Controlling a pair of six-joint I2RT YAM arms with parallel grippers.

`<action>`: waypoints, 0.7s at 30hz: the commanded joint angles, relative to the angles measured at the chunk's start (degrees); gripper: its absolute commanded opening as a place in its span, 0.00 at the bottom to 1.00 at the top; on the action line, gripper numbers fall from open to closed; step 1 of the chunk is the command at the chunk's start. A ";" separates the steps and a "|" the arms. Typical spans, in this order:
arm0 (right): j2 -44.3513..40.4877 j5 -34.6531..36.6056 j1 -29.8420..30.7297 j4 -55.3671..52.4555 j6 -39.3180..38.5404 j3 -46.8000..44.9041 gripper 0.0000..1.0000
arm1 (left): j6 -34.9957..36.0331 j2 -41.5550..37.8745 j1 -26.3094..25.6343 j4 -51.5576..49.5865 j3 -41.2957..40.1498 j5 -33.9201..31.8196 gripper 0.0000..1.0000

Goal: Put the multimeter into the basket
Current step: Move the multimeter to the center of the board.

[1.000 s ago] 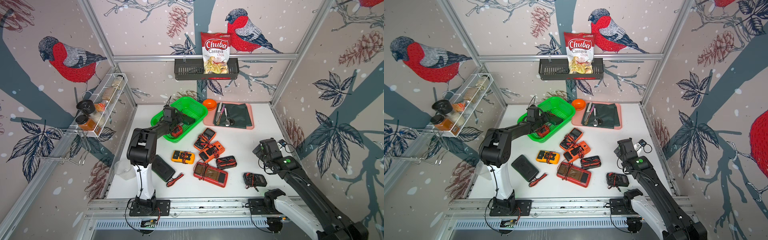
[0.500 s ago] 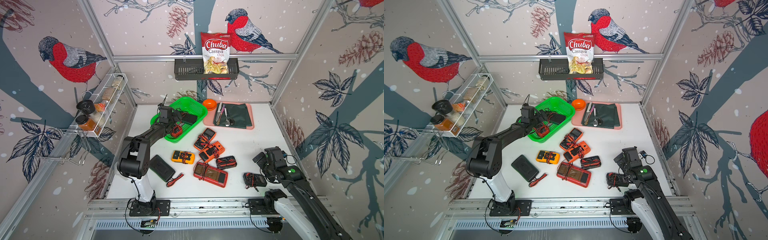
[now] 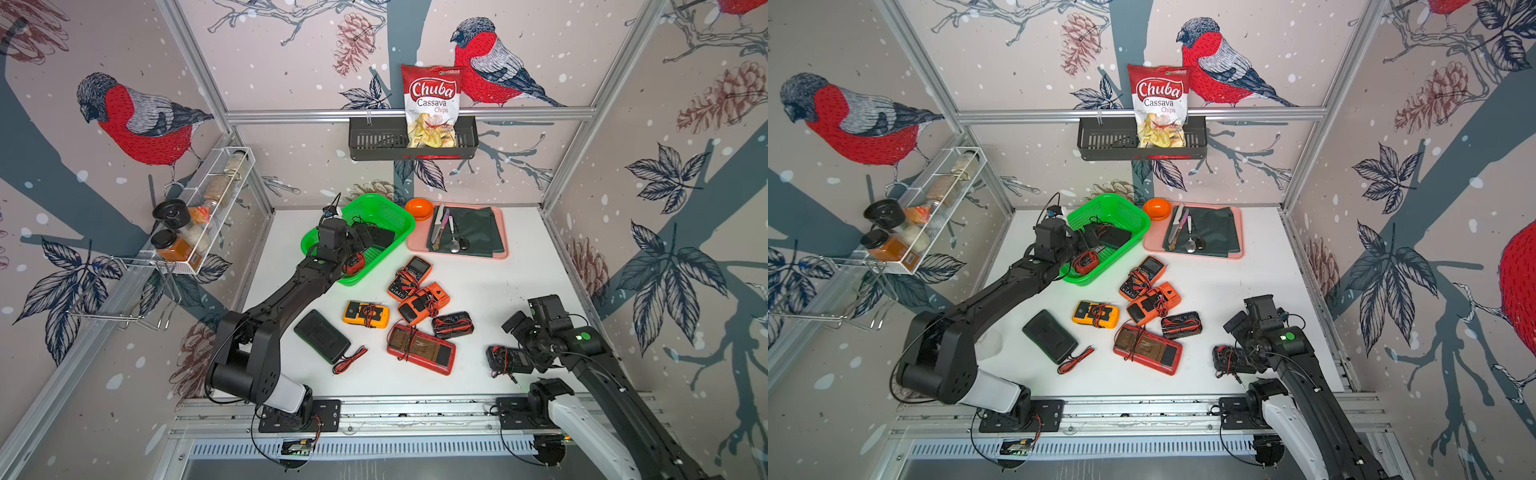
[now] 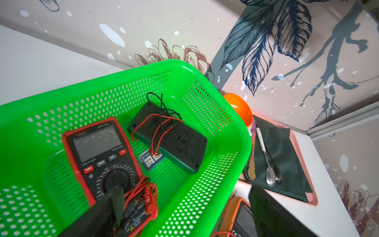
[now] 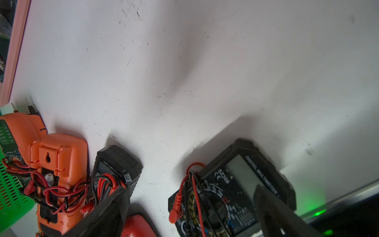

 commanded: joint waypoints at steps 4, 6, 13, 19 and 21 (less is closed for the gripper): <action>0.64 -8.99 0.52 0.93 1.55 -3.35 0.99 | 2.63 -3.71 -1.54 -0.81 -2.29 3.01 0.98; 0.05 -9.03 0.56 3.46 2.26 -5.30 0.99 | 2.39 -4.75 -1.65 -0.38 -3.28 2.94 0.98; 2.10 -8.88 0.44 13.68 2.51 -10.23 0.99 | 2.73 -6.17 -2.16 -0.72 -3.94 3.66 0.98; 7.54 -7.06 0.35 19.00 -0.84 -6.49 1.00 | 5.40 -6.81 -3.83 0.84 -4.39 7.91 0.98; 9.41 -5.98 0.39 18.56 -2.84 -3.34 1.00 | 8.14 -6.99 -5.44 1.33 -4.43 9.65 0.98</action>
